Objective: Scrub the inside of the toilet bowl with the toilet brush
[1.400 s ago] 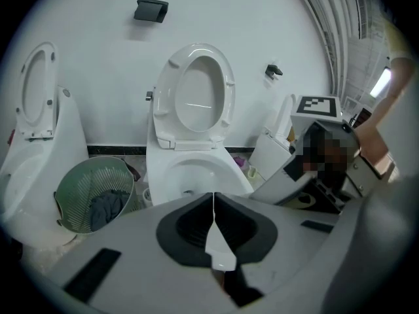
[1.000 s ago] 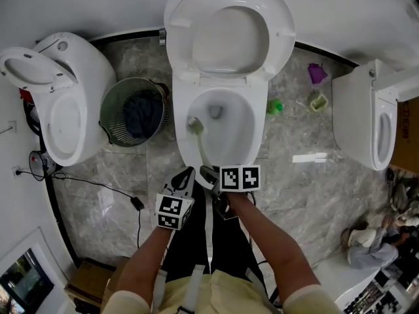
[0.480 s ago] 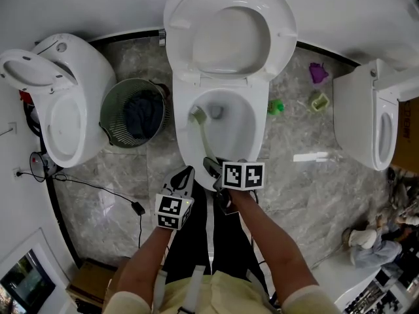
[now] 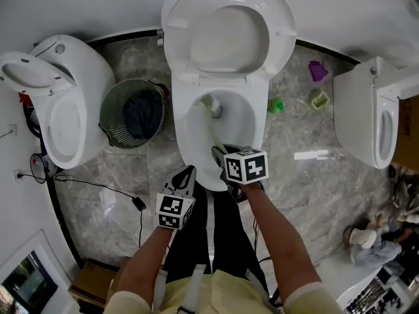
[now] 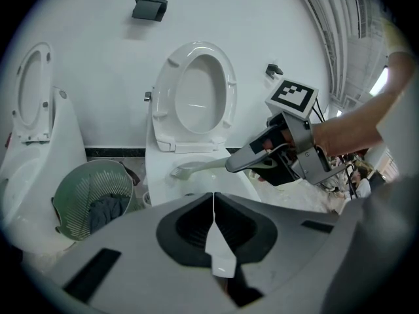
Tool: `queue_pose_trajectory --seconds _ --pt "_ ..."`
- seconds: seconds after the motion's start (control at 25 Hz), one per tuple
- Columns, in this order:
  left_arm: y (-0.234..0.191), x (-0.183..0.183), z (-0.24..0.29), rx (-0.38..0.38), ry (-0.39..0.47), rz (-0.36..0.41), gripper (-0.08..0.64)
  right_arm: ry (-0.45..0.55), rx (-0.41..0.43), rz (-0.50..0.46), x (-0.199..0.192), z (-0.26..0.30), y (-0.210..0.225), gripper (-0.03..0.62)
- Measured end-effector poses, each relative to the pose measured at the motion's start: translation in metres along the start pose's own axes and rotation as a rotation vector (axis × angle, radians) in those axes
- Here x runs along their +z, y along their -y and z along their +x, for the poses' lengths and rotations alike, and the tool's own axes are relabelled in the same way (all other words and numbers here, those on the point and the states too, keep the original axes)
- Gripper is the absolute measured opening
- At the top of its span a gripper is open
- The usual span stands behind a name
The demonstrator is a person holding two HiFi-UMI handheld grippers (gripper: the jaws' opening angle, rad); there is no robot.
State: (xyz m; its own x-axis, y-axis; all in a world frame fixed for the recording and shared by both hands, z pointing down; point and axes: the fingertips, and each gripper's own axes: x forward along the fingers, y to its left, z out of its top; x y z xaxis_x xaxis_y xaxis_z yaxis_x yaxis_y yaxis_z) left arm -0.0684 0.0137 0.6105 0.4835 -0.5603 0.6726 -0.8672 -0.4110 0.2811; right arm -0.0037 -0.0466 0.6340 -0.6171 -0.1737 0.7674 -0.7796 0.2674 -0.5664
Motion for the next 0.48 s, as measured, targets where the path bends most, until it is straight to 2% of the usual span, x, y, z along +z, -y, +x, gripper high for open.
queue_pose_trajectory --seconds 0.2,0.48 --pt "0.000 0.001 0.001 -0.010 -0.006 0.011 0.014 0.043 -0.071 0.062 0.008 -0.016 0.030 0.083" --pt "0.002 0.003 0.001 -0.025 -0.004 0.026 0.014 0.032 -0.176 0.075 -0.013 -0.037 0.053 0.083"
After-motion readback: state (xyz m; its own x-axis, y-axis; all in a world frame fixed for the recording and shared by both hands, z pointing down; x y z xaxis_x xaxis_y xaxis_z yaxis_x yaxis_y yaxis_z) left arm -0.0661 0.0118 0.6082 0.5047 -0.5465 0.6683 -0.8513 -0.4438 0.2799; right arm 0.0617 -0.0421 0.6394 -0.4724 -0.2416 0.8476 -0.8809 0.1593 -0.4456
